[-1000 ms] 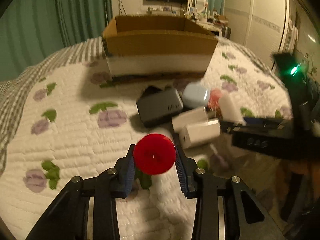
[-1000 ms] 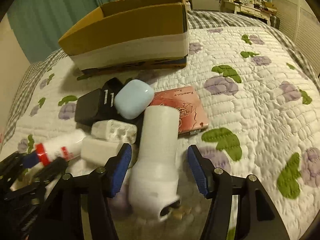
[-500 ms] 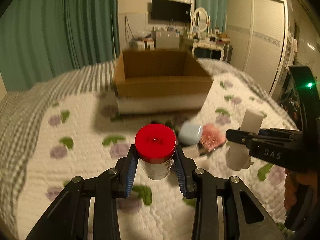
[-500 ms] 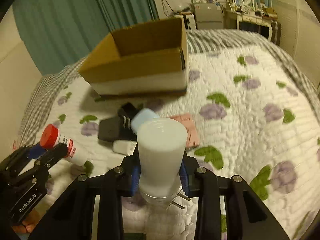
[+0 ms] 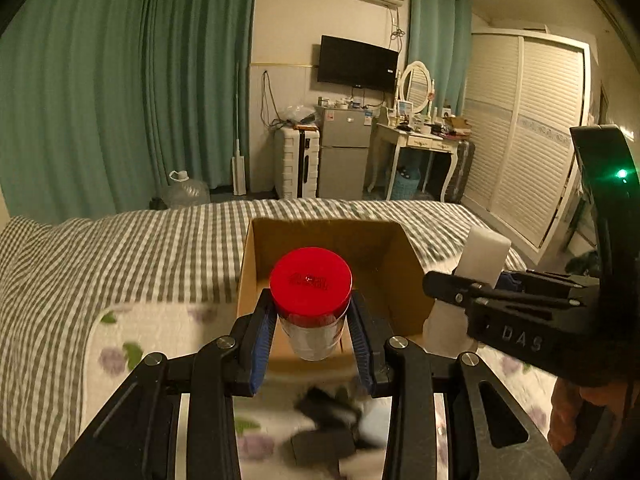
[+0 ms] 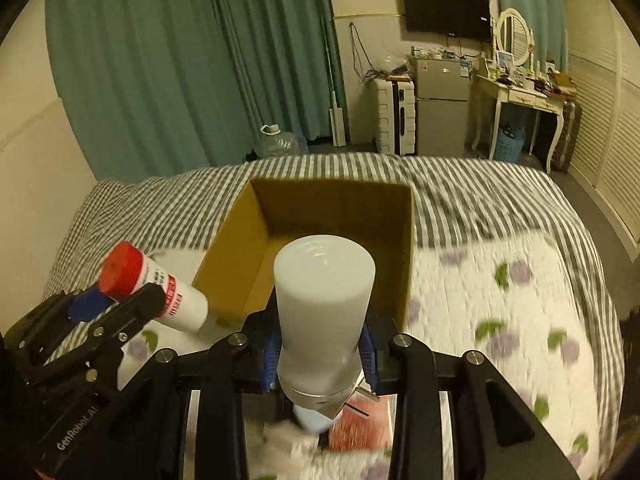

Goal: Organize rigid objects
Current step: 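Carry both held items over the cardboard box and open both tools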

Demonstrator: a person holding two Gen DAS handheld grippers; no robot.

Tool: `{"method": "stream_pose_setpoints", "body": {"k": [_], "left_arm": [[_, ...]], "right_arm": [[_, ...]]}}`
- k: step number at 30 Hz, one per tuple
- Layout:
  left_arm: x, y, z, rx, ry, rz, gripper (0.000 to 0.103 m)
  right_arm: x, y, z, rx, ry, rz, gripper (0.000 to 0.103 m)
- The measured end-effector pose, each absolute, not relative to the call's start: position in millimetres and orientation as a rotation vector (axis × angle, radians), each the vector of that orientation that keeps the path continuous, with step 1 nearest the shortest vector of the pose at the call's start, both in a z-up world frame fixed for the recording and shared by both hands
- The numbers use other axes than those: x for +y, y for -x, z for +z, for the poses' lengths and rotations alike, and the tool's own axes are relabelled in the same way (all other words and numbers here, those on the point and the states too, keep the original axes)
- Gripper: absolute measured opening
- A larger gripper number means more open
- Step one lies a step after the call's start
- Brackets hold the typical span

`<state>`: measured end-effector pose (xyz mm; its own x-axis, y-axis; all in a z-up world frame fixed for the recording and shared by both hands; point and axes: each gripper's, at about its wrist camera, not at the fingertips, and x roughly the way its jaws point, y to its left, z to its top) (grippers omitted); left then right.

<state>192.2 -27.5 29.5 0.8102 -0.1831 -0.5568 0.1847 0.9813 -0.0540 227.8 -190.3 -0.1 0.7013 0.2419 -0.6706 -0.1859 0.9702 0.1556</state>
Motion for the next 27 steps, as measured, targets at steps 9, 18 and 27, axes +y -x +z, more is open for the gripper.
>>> {"method": "stream_pose_setpoints", "body": {"k": [9,18,27], "left_arm": [[-43.3,-258.4,-24.4,0.692,-0.078,-0.175,0.036],[-41.5,-257.7,-37.9,0.697,-0.040,-0.132,0.059],[-44.7,-203.2,-6.7,0.690,0.002,-0.130,0.060]], "right_arm": [[-181.2,-300.0,-50.8,0.905,-0.009,0.235,0.032],[-212.8,-288.2,-36.7,0.772,-0.063,0.223,0.081],[-240.7,-203.5,4.3,0.700,0.050,0.164,0.087]]}}
